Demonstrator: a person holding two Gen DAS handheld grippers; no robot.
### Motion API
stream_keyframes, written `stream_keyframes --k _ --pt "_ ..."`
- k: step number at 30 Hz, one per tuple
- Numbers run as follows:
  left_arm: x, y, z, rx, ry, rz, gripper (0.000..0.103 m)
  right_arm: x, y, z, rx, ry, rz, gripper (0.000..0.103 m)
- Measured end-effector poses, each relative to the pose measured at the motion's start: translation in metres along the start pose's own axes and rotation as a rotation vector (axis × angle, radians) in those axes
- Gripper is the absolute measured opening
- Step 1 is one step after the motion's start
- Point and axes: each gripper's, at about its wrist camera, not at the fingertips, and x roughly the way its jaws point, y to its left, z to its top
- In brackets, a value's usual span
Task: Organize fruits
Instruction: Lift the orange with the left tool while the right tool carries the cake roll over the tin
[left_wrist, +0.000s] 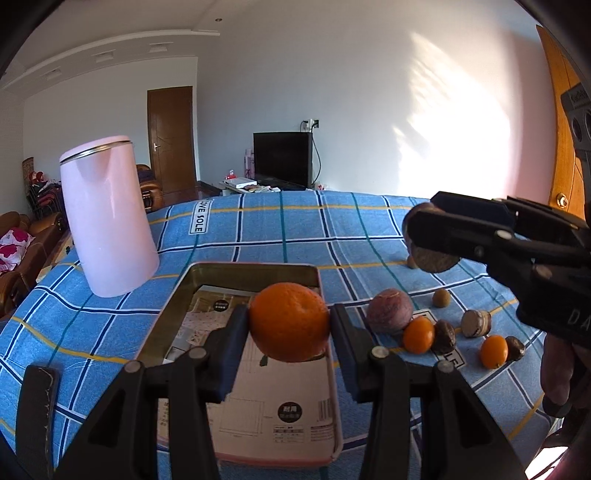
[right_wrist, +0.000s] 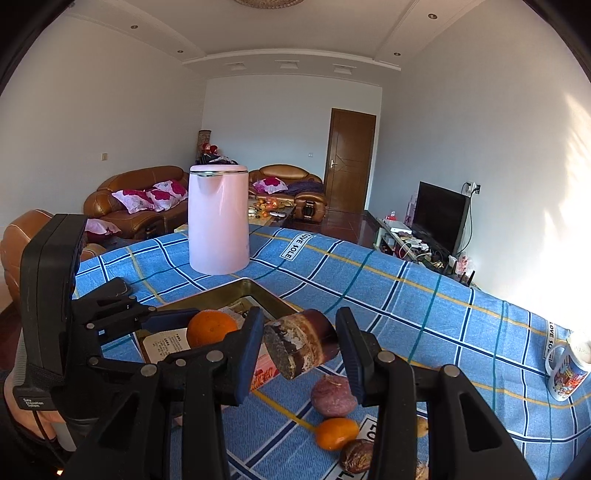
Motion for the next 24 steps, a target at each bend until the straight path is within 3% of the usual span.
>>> stream_keyframes --k 11,24 --pt "0.023 0.052 0.003 -0.042 0.048 0.062 0.047 0.057 0.031 -0.003 -0.007 0.077 0.055 0.043" --pt "0.034 0.067 -0.004 -0.040 0.104 0.126 0.047 0.103 0.057 -0.017 -0.047 0.154 0.065 0.043"
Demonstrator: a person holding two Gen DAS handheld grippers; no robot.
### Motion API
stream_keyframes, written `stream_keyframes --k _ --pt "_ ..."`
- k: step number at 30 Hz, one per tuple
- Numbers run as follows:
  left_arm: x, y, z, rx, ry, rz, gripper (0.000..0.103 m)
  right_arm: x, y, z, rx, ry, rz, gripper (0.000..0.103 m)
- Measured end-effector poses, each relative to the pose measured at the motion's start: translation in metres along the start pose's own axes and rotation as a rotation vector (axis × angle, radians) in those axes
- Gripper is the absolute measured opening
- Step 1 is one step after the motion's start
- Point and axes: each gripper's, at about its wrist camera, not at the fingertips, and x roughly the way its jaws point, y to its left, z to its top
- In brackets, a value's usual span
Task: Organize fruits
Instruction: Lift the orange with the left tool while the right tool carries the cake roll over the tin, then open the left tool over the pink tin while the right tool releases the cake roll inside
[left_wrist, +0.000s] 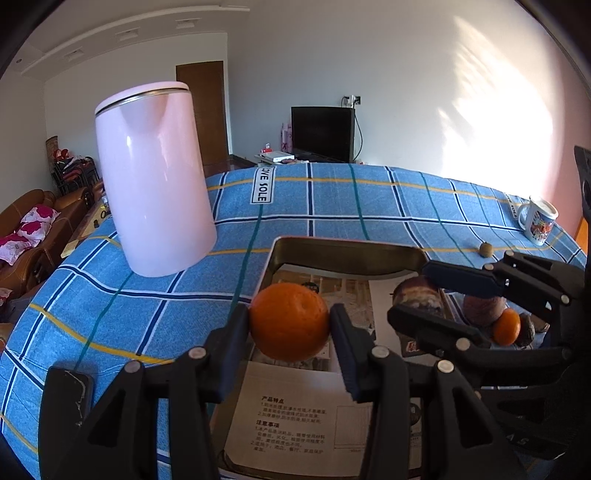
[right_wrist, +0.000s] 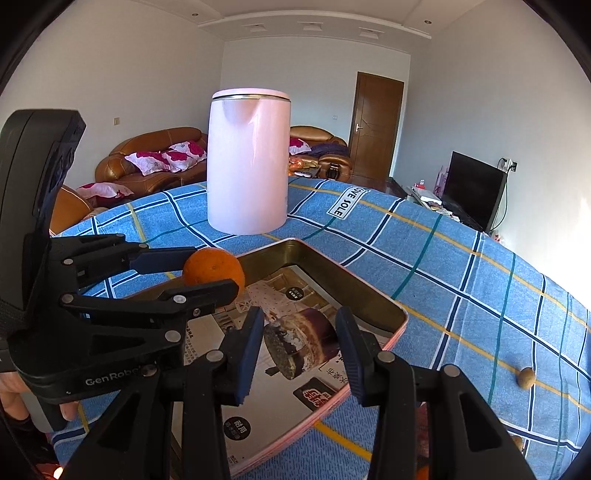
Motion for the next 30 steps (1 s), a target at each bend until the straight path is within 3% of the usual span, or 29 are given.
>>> stream_keyframes --k 12,14,15,17,19,23,30 --pt "0.003 -0.001 -0.002 0.009 0.012 0.033 0.049 0.010 0.000 -0.005 0.015 0.047 0.009 0.043" --pt "0.000 -0.001 -0.003 0.004 0.009 0.033 0.049 0.008 -0.001 -0.005 0.022 0.045 -0.006 0.049" --pt "-0.002 -0.001 -0.003 0.004 0.002 0.034 0.051 0.006 -0.002 -0.006 0.026 0.042 -0.017 0.051" --pt "-0.008 -0.002 -0.003 -0.006 -0.015 0.035 0.066 -0.001 -0.004 -0.007 0.038 0.029 -0.019 0.060" --pt "-0.018 -0.005 -0.004 -0.017 -0.041 0.023 0.072 -0.011 -0.008 -0.009 0.052 0.024 -0.028 0.062" --pt "-0.037 -0.024 -0.004 0.007 -0.087 -0.029 0.072 -0.046 -0.020 -0.027 0.047 0.013 -0.062 0.063" --pt "-0.050 -0.090 -0.010 0.080 -0.101 -0.166 0.078 -0.129 -0.081 -0.079 0.181 -0.024 -0.217 0.066"
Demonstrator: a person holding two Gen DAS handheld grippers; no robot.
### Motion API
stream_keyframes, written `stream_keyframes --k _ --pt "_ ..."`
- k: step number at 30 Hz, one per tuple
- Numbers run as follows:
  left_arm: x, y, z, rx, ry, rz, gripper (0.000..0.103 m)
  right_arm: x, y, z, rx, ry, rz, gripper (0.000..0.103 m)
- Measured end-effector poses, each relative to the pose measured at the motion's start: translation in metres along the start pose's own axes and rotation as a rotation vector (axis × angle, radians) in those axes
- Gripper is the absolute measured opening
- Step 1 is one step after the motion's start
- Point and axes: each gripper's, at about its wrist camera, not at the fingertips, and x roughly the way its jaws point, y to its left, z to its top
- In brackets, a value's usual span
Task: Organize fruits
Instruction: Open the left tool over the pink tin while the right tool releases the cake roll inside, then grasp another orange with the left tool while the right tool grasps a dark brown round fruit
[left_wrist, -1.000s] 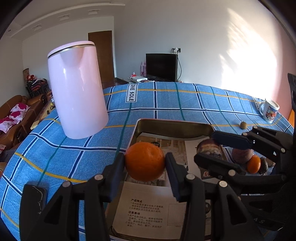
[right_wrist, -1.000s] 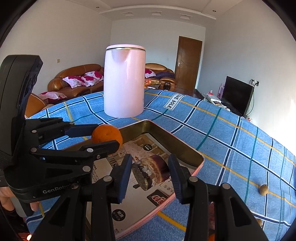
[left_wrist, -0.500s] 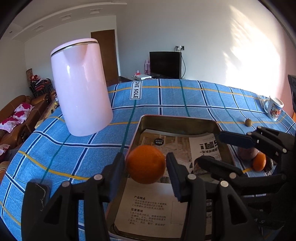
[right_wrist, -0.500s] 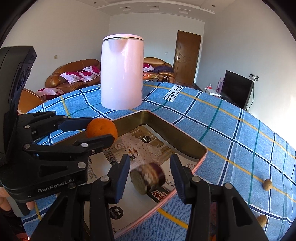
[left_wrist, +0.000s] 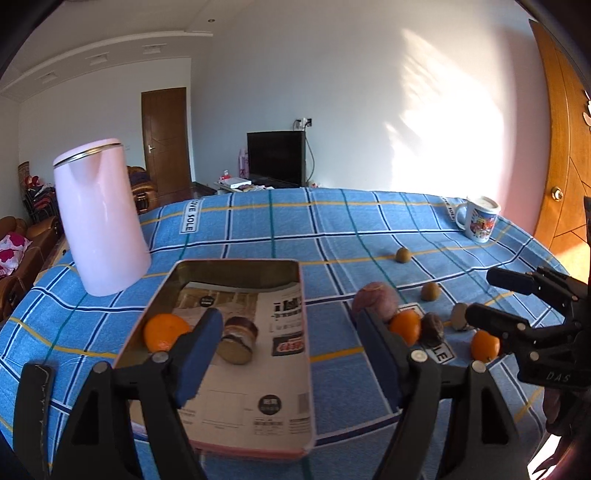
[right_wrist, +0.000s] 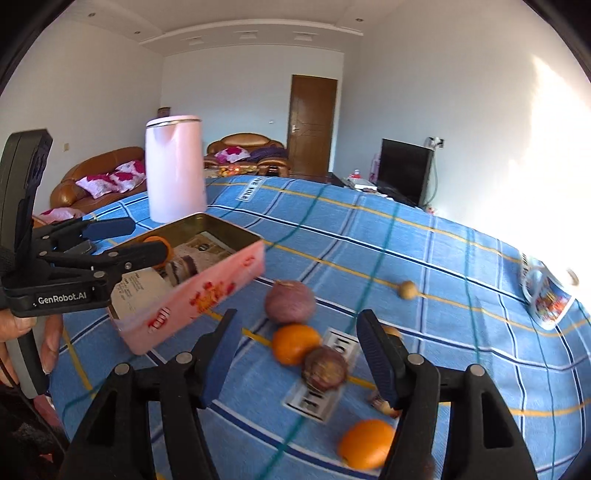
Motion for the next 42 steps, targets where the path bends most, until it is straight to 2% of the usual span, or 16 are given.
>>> stream_keyframes --k 3,7,13,14,17,21,22,25,27,32,34,36,42 --pt "0.005 -0.031 -0.004 0.034 0.020 -0.082 0.078 -0.018 -0.034 -0.021 0.074 0.020 -0.059 0.066" --pt "0.015 -0.072 -0.009 0.082 0.059 -0.146 0.078 -0.027 -0.058 -0.047 0.101 0.068 -0.095 0.066" --pt "0.027 -0.109 -0.016 0.137 0.108 -0.200 0.078 -0.024 -0.073 -0.058 0.135 0.101 -0.058 0.064" --pt "0.028 -0.112 -0.016 0.142 0.112 -0.209 0.078 -0.022 -0.073 -0.059 0.122 0.120 -0.068 0.064" --pt "0.029 -0.120 -0.017 0.148 0.123 -0.226 0.078 -0.017 -0.075 -0.062 0.129 0.158 -0.013 0.061" --pt "0.032 -0.128 -0.018 0.160 0.136 -0.240 0.078 -0.016 -0.082 -0.070 0.136 0.189 0.012 0.061" --pt "0.033 -0.129 -0.019 0.162 0.140 -0.241 0.078 -0.017 -0.086 -0.071 0.155 0.188 0.025 0.061" --pt "0.035 -0.131 -0.020 0.165 0.151 -0.244 0.078 -0.020 -0.103 -0.075 0.256 0.166 0.102 0.052" --pt "0.035 -0.134 -0.020 0.174 0.153 -0.248 0.078 -0.022 -0.107 -0.076 0.277 0.156 0.090 0.051" --pt "0.037 -0.141 -0.022 0.192 0.161 -0.254 0.078 -0.016 -0.085 -0.074 0.147 0.215 0.097 0.049" --pt "0.039 -0.143 -0.022 0.198 0.169 -0.258 0.078 -0.011 -0.079 -0.075 0.106 0.241 0.088 0.042" --pt "0.039 -0.145 -0.022 0.208 0.171 -0.261 0.078 -0.012 -0.081 -0.074 0.109 0.229 0.075 0.036" --pt "0.043 -0.159 -0.023 0.247 0.200 -0.295 0.076 -0.019 -0.096 -0.075 0.194 0.185 0.043 0.035"
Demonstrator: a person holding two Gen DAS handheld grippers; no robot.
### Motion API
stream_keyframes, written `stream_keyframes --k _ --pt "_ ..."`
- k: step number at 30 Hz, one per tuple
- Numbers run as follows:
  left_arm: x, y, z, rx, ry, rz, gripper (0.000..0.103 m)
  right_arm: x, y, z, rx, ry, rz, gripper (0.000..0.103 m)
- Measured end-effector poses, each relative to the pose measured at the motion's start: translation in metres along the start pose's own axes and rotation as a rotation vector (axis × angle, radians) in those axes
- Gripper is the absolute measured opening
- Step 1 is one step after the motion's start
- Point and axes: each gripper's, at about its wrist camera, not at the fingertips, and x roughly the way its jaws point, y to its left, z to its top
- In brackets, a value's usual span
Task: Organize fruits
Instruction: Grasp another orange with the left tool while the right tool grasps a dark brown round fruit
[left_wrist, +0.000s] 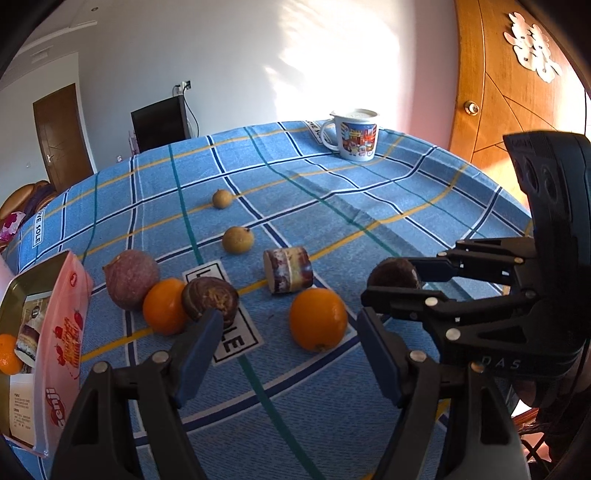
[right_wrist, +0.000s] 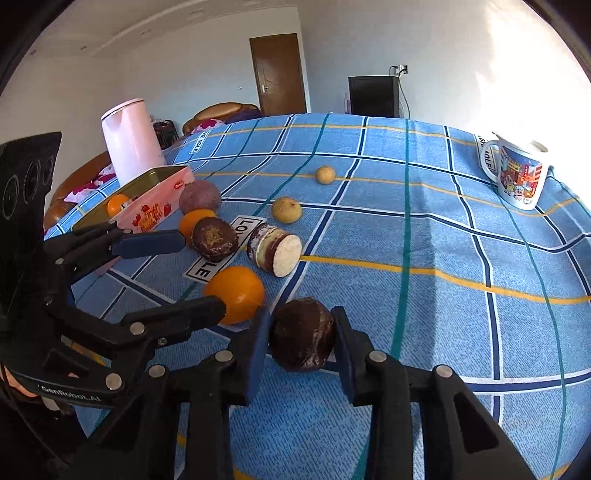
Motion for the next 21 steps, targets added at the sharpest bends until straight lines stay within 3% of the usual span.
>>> stream_keyframes --k 6,8,12,21 --pt "0.015 -0.004 0.005 -0.010 0.061 -0.080 0.055 -0.003 -0.016 -0.001 0.099 -0.022 -0.015 0.035" --pt "0.021 -0.003 0.005 -0.029 0.084 -0.117 0.038 -0.002 -0.015 -0.001 0.097 -0.015 -0.012 0.035" --pt "0.018 -0.002 0.003 -0.044 0.075 -0.144 0.037 0.000 -0.012 -0.001 0.083 -0.011 -0.014 0.035" --pt "-0.001 -0.001 0.002 -0.042 -0.021 -0.054 0.037 -0.014 0.001 -0.005 0.007 -0.099 -0.046 0.035"
